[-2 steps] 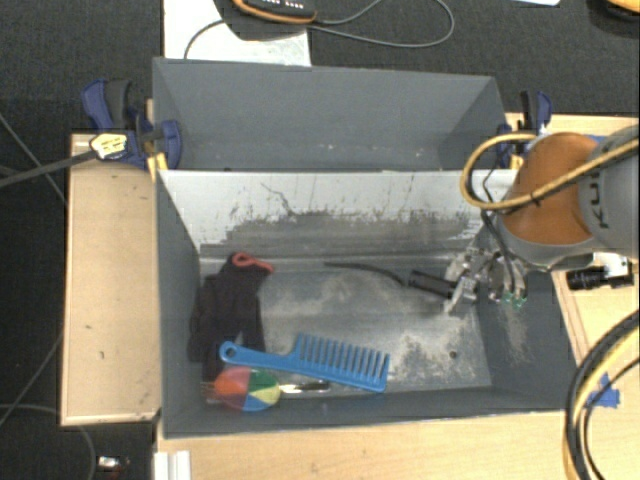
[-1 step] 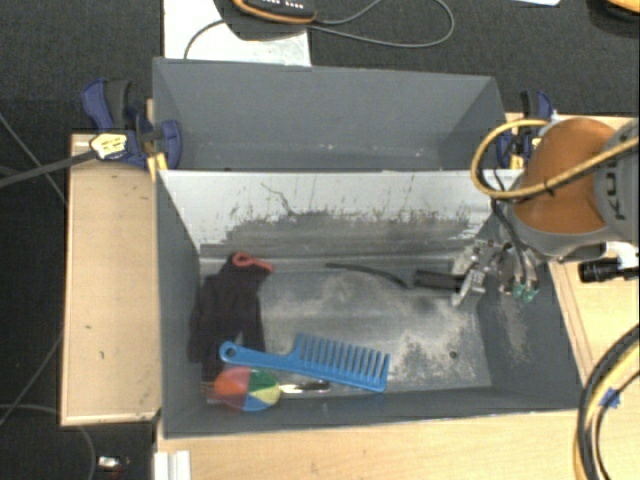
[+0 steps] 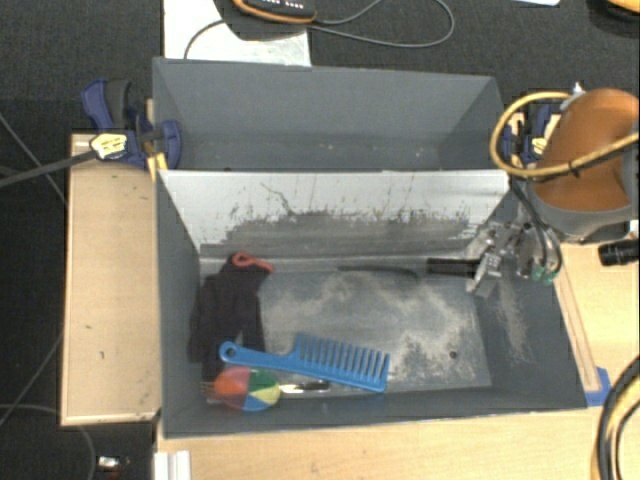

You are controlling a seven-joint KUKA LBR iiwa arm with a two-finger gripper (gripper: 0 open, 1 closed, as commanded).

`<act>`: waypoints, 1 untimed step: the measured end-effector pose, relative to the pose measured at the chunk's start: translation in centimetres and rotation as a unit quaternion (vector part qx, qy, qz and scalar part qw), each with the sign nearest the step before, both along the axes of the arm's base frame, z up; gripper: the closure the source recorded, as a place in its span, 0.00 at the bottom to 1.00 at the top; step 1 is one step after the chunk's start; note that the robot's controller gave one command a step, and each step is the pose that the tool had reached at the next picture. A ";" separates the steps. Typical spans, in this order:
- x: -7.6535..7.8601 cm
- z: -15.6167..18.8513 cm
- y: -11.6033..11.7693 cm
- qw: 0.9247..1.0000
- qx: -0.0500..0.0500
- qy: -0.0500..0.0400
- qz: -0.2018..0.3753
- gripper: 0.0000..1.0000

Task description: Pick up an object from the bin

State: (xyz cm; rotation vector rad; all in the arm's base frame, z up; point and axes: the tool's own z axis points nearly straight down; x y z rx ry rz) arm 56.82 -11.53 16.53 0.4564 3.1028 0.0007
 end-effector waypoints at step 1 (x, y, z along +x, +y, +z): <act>0.0 5.2 0.0 1.000 0.000 0.000 0.001 1.00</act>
Offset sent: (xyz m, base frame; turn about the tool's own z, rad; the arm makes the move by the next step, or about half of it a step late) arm 0.0000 -0.0001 0.0575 -0.0015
